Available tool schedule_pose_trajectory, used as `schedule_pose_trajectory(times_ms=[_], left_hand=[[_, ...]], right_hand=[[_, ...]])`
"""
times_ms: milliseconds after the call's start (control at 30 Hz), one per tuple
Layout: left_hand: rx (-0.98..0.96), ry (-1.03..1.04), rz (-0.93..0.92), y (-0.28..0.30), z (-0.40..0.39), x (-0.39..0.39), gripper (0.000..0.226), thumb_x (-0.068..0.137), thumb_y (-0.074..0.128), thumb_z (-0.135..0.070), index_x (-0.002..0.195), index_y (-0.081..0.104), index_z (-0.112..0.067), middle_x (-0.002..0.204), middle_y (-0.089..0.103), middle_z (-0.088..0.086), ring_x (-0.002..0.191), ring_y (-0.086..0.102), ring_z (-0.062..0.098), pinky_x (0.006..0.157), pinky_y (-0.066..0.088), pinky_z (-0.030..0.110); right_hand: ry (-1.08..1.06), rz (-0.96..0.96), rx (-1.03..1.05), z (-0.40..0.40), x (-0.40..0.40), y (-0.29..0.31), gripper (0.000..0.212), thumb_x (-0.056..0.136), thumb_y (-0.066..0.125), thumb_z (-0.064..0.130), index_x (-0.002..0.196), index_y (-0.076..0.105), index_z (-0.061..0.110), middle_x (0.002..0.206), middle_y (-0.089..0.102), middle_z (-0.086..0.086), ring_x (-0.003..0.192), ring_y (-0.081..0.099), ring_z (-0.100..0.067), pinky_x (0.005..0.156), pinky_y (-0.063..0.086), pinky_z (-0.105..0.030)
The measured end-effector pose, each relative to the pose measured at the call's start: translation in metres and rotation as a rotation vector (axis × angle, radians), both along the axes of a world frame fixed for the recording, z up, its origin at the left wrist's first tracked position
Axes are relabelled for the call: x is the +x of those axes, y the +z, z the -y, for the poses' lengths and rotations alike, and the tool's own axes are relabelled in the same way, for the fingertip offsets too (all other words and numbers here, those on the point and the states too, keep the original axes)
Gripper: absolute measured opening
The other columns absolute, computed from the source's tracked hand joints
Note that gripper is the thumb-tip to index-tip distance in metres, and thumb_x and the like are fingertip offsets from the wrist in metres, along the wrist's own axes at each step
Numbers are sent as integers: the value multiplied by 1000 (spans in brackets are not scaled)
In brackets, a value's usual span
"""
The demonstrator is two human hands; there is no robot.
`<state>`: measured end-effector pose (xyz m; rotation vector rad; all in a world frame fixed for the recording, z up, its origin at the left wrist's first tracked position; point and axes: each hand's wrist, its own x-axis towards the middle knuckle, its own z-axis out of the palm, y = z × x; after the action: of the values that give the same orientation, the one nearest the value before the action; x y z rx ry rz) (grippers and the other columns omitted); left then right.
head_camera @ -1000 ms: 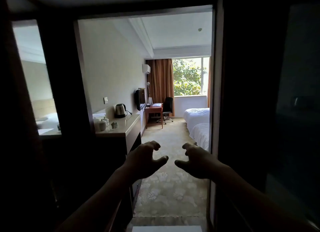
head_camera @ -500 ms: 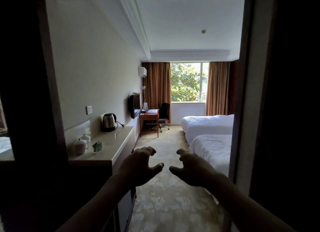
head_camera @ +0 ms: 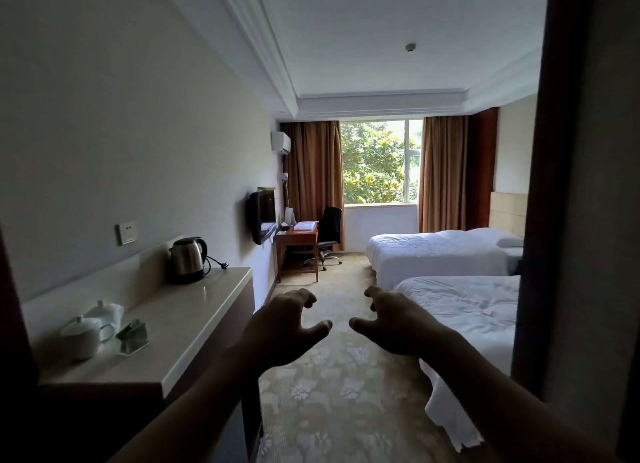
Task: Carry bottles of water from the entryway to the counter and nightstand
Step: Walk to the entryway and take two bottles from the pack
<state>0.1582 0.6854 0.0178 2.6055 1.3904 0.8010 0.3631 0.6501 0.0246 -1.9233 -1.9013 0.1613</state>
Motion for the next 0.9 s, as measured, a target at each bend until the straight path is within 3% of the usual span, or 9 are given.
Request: schedule_pose_trajectory(times_ms=[467,567,767,900], left_hand=[[-43,35,28,15,-289,132,58,86,62,-54,132,53,-20,133,60,-3,115,57,10,83,42,19],[-64,29,51,4,-354,150,58,86,62,-55,132,53,-20,131,60,-3,115,57,12,89,47,23],[-53,11,40,-23,-509,185,59,83,61,-59,129,55,-22,129,63,-4,115,58,14,96,52,33],[-57,3,59,-16,-628,203,59,83,61,-59,128,55,-22,129,64,-3,113,60,14,94,53,32]], right_hand=[[53,9,4,-302,129,14,78,83,60,60,143,37,17,135,59,-8,117,58,-25,96,52,-44],[43,10,-6,-363,149,2,78,82,60,62,142,38,18,134,60,-6,116,59,-23,95,52,-44],[17,24,-35,-509,185,-24,74,84,61,59,141,41,16,131,62,-7,117,58,-24,103,46,-45],[10,29,-22,-629,202,-13,74,84,64,56,141,42,14,131,61,-9,114,59,-24,97,52,-42]])
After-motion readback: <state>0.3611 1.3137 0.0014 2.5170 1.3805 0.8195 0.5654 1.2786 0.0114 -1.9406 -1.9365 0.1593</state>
